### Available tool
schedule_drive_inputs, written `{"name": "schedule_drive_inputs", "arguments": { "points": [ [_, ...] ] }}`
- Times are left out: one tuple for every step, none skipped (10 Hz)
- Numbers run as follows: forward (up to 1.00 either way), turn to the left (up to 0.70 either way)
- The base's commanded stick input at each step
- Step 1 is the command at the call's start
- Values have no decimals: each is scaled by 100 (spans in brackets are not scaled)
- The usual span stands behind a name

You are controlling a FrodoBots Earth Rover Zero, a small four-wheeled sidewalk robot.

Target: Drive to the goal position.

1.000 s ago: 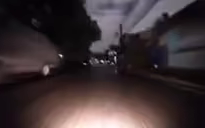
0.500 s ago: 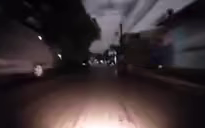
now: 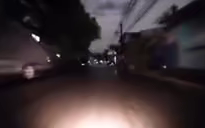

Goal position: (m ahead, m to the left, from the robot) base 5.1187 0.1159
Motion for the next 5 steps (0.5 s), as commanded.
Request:
{"name": "schedule_drive_inputs", "arguments": {
  "points": [
    [100, 0],
    [100, 0],
    [100, 0],
    [100, 0],
    [100, 0]
  ]
}}
